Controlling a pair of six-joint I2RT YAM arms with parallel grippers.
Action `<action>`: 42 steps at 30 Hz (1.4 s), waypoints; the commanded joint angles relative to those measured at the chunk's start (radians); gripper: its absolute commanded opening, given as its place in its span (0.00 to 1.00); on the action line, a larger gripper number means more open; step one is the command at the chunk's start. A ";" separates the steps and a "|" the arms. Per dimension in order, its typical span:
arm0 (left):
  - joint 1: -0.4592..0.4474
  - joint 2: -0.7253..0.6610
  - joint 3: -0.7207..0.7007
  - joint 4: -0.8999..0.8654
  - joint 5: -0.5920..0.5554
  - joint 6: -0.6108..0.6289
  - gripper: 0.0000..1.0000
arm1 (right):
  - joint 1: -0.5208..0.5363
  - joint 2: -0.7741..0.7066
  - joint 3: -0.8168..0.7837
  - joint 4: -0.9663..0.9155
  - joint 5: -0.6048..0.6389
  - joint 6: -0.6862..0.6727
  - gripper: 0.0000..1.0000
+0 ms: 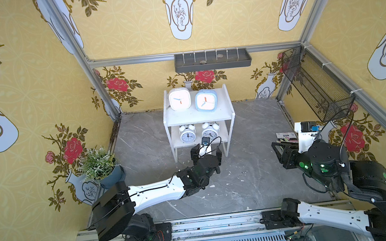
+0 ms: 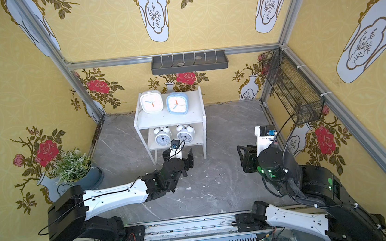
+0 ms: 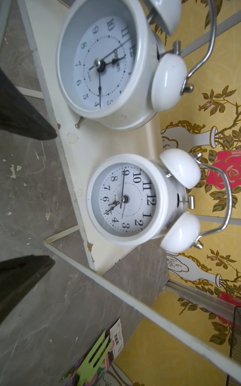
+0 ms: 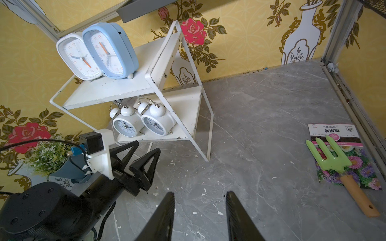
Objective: Place the alarm clocks on the shelf by style
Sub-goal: Place the alarm on the shelf.
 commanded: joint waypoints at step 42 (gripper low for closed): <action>0.186 0.088 0.112 0.183 0.493 0.078 0.55 | 0.000 0.028 0.025 0.022 -0.009 -0.023 0.36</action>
